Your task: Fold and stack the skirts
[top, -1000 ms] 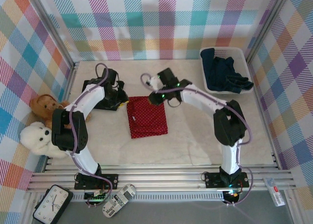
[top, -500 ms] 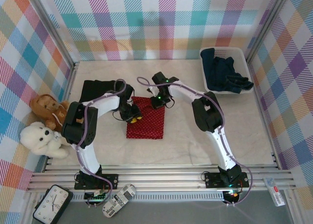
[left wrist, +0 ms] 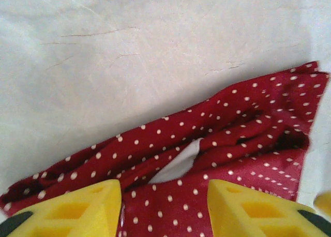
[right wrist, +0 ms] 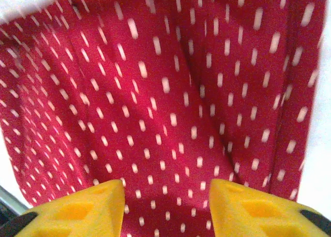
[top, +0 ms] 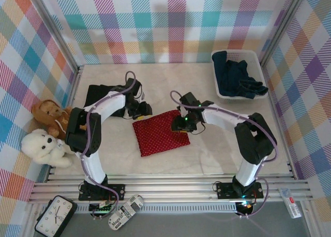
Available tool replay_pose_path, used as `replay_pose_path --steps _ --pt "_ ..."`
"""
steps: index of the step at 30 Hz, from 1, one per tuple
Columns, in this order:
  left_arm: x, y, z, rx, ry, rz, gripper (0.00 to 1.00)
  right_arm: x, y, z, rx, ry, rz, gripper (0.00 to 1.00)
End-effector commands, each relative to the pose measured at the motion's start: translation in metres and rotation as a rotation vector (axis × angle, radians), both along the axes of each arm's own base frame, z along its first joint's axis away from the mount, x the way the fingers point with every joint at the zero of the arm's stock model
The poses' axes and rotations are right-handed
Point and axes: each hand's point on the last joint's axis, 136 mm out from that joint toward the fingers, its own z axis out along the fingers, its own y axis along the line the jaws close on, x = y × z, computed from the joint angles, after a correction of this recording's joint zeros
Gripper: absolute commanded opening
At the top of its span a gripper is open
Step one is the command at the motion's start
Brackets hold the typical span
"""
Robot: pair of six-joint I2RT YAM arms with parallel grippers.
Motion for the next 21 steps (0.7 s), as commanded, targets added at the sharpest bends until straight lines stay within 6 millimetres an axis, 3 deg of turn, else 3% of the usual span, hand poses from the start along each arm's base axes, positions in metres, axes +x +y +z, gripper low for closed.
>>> replay_pose_path --steps 1,4,8,13,14,17,19,21 --pt "-0.013 0.013 0.019 -0.069 -0.021 0.075 0.55 0.025 0.006 -0.003 0.011 -0.119 0.094 0.5" --pt "-0.029 0.011 0.013 -0.105 0.001 0.072 0.61 0.028 0.013 -0.012 0.029 -0.125 0.176 0.52" --pt "-0.046 0.014 -0.011 -0.097 0.081 0.086 0.6 0.026 0.029 -0.014 0.109 -0.122 0.249 0.59" --pt "-0.053 0.013 -0.029 -0.113 0.119 0.106 0.56 0.024 0.034 -0.026 0.129 -0.096 0.265 0.58" --pt "-0.052 0.011 -0.032 -0.124 0.124 0.108 0.53 0.023 0.037 -0.028 0.146 -0.083 0.272 0.55" --pt "-0.051 0.008 -0.032 -0.145 0.126 0.11 0.43 0.022 0.043 -0.012 0.197 -0.109 0.278 0.16" --pt "-0.05 0.008 -0.026 -0.148 0.105 0.109 0.34 0.023 0.042 0.008 0.218 -0.16 0.267 0.05" --pt "-0.049 0.012 -0.019 -0.136 0.075 0.116 0.24 0.023 0.041 0.031 0.252 -0.207 0.257 0.01"
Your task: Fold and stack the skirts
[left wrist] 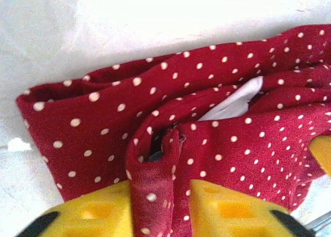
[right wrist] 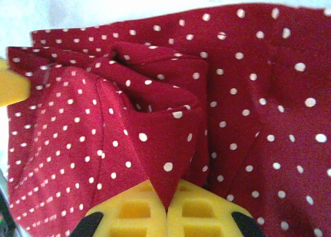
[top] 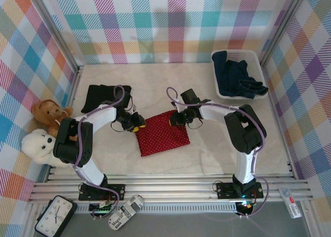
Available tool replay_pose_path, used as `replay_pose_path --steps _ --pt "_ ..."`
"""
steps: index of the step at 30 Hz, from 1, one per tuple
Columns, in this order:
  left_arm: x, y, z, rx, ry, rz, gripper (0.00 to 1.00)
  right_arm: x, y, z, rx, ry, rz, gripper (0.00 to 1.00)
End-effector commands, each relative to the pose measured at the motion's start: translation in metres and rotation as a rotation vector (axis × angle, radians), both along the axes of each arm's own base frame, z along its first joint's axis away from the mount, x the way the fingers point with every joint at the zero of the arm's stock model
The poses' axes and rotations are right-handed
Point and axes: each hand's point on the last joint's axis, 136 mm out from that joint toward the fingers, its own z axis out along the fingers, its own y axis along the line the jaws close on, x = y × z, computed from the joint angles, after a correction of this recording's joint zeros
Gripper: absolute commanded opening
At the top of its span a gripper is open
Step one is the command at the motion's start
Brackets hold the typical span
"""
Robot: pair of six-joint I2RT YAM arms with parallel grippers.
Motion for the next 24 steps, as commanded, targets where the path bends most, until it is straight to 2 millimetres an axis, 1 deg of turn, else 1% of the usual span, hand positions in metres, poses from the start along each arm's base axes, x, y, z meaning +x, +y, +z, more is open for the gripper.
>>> replay_pose_path --steps 1,2,3,4,5,6,7,9,10,12,14,15,18,20,21,23,24 --pt "0.004 0.002 0.017 -0.007 -0.06 0.014 0.19 0.001 0.011 0.058 0.136 -0.108 0.017 0.0" --pt "0.005 0.005 0.02 0.005 -0.07 0.024 0.16 0.001 0.011 0.064 0.154 -0.113 0.013 0.0" --pt "0.007 0.01 0.021 0.028 -0.077 0.042 0.12 0.003 0.01 0.066 0.157 -0.114 0.002 0.0" --pt "0.008 0.017 0.018 0.06 -0.068 0.065 0.1 0.007 0.009 0.063 0.151 -0.109 -0.011 0.0" --pt "0.009 0.024 0.013 0.092 -0.053 0.085 0.09 0.012 0.009 0.057 0.138 -0.101 -0.023 0.0" --pt "0.008 0.033 0.004 0.13 -0.02 0.11 0.04 0.019 0.008 0.046 0.113 -0.076 -0.042 0.0" --pt "0.006 0.041 -0.009 0.169 0.021 0.13 0.0 0.028 0.006 0.03 0.075 -0.038 -0.067 0.0" --pt "0.003 0.05 -0.033 0.222 0.075 0.152 0.0 0.043 0.001 0.003 0.012 0.033 -0.124 0.0" --pt "0.001 0.053 -0.044 0.237 0.101 0.162 0.0 0.049 -0.001 -0.006 -0.004 0.049 -0.149 0.01" --pt "-0.003 0.055 -0.059 0.255 0.148 0.175 0.0 0.06 -0.005 -0.013 -0.026 0.048 -0.191 0.06" --pt "-0.003 0.052 -0.063 0.24 0.168 0.18 0.0 0.067 -0.008 -0.011 -0.054 0.03 -0.21 0.14" --pt "-0.002 0.051 -0.061 0.232 0.166 0.183 0.02 0.07 -0.011 -0.008 -0.075 0.022 -0.223 0.19" --pt "0.001 0.053 -0.044 0.244 0.142 0.179 0.2 0.073 -0.026 0.008 -0.17 -0.033 -0.275 0.34" --pt "0.003 0.055 -0.027 0.256 0.119 0.175 0.34 0.067 -0.031 0.021 -0.231 -0.087 -0.27 0.39" --pt "0.003 0.056 -0.017 0.258 0.103 0.174 0.42 0.063 -0.031 0.029 -0.263 -0.119 -0.259 0.4" --pt "0.002 0.06 0.001 0.266 0.071 0.182 0.54 0.053 -0.025 0.041 -0.282 -0.16 -0.22 0.39" --pt "0.0 0.063 0.009 0.28 0.053 0.191 0.6 0.045 -0.015 0.045 -0.265 -0.171 -0.185 0.33"
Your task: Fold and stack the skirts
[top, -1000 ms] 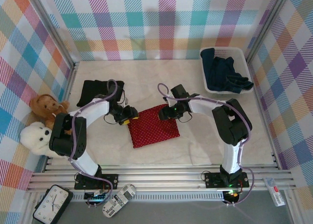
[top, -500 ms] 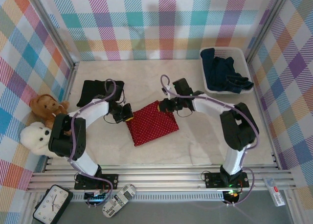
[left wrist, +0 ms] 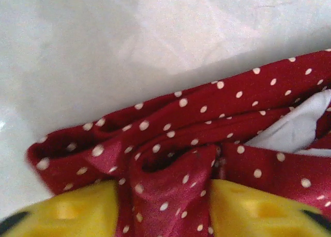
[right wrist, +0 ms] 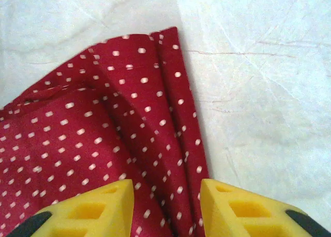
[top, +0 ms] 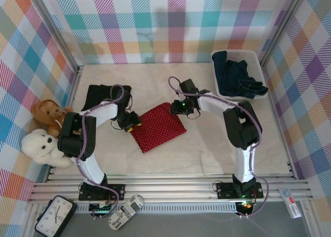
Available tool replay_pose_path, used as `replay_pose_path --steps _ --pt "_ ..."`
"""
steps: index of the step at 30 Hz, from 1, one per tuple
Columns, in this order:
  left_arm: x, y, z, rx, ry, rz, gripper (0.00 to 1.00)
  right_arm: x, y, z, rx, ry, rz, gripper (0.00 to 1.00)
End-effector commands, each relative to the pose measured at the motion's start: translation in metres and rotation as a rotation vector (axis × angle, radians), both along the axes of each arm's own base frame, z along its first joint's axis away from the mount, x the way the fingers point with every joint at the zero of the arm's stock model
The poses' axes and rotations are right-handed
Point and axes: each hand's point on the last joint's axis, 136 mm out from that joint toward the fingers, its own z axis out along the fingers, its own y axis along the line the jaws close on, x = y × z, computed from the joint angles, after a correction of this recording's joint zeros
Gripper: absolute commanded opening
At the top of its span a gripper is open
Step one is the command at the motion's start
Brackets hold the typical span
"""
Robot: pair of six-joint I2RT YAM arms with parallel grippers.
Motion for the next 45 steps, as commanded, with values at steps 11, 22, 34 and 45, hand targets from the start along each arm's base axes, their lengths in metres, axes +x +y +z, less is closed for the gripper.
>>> replay_pose_path --steps 11,22,34,45 --pt "-0.046 0.001 0.012 -0.099 0.026 0.13 0.67 -0.05 0.095 -0.016 0.198 0.174 0.153 0.0" --pt "-0.038 -0.03 -0.017 -0.293 0.024 0.15 0.42 -0.058 0.086 -0.073 0.107 0.335 0.064 0.0" --pt "-0.02 -0.027 0.003 -0.206 -0.038 0.091 0.35 -0.067 0.08 -0.082 0.105 0.36 0.037 0.0" --pt "-0.043 -0.013 0.008 -0.178 -0.078 0.238 0.72 -0.066 0.079 -0.08 0.112 0.355 0.032 0.0"
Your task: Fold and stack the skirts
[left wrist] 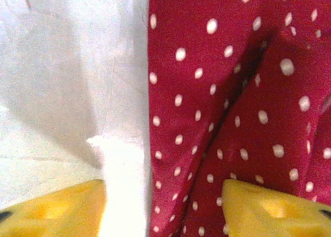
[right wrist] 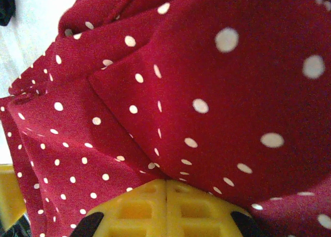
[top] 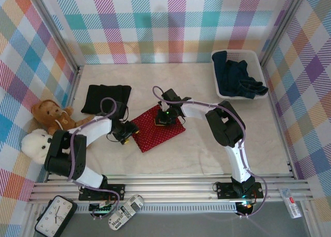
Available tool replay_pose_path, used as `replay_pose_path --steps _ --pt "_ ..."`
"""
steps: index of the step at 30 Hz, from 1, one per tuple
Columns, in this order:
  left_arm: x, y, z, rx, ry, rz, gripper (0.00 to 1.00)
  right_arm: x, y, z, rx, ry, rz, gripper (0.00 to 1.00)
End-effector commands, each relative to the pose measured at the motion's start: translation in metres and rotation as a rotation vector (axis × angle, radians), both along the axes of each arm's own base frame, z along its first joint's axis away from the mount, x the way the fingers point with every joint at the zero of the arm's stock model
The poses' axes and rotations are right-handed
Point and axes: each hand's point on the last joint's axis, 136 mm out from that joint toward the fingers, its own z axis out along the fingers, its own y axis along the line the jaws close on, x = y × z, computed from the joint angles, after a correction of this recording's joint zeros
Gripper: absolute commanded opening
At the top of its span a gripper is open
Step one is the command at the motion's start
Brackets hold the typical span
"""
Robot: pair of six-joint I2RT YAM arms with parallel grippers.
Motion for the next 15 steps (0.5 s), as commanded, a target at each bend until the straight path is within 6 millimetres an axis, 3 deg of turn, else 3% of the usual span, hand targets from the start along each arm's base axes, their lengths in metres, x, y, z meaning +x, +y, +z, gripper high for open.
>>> replay_pose_path --steps 1,4,7,12,15 --pt "0.013 -0.019 0.018 -0.122 -0.1 0.035 0.77 -0.014 -0.017 -0.027 -0.09 0.06 -0.019 0.0" --pt "0.016 -0.023 0.025 -0.13 -0.117 0.042 0.85 -0.014 -0.018 -0.028 -0.093 0.061 -0.021 0.0" --pt "0.013 -0.023 0.016 -0.121 -0.078 0.037 0.85 -0.015 -0.018 -0.029 -0.091 0.063 -0.022 0.0" --pt "0.005 -0.022 -0.006 -0.086 0.02 0.029 0.58 -0.014 -0.017 -0.028 -0.087 0.06 -0.019 0.0" --pt "0.003 -0.014 -0.01 -0.024 0.049 0.03 0.52 -0.014 -0.017 -0.028 -0.088 0.059 -0.021 0.0"
